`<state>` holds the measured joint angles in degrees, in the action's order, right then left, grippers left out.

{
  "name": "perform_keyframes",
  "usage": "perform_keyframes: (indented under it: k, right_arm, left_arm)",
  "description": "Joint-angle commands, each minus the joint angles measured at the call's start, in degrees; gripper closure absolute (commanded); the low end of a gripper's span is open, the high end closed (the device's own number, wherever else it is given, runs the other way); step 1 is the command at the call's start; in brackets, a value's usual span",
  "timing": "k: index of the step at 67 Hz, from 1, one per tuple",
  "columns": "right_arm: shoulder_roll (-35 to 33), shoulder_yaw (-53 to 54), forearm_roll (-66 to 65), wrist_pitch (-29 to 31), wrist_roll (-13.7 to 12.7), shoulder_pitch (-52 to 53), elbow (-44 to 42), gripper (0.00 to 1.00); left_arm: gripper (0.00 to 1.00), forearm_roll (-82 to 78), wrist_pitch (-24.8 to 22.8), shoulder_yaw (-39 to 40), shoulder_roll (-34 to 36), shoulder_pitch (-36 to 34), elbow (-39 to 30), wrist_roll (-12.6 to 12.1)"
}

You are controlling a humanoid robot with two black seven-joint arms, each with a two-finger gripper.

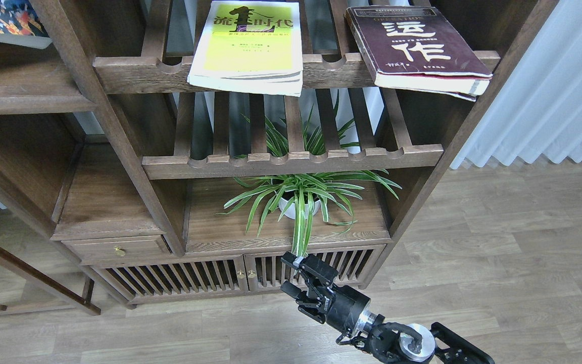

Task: Organize books on shelf
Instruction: 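Place the colourful book on the upper shelf with the left gripper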

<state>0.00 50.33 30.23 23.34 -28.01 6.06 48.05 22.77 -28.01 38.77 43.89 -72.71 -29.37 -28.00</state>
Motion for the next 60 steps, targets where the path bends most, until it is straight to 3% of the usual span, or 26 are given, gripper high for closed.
perform_keyframes:
  k: [1,8,16,36,60]
  right_arm:
    - [0.00,-0.15,0.00,-0.05,0.01,0.00,-0.07,0.01]
    - [0.00,-0.32,-0.44,-0.05,0.01,0.00,-0.15,0.01]
    - [0.00,-0.32,-0.44,-0.05,0.01,0.00,-0.15,0.01]
    - [0.00,-0.24,-0.44,-0.14,0.01,0.00,-0.15,0.01]
    - [0.00,-0.06,-0.44,-0.05,0.01,0.00,-0.15,0.01]
  left_arm:
    - [0.26,-0.01,0.01,-0.10,0.49,-0.07,-0.51,0.00]
    - [0.09,-0.01,0.01,0.25,0.67,-0.07,-1.39,0.00]
    - [0.02,0.08,0.01,0.69,0.76,-0.15,-3.76,0.00]
    - [0.01,0.25,0.01,0.60,3.48,2.04,-14.22,0.00]
    - [0.01,0.25,0.01,-0.10,9.37,4.76,-14.84,0.00]
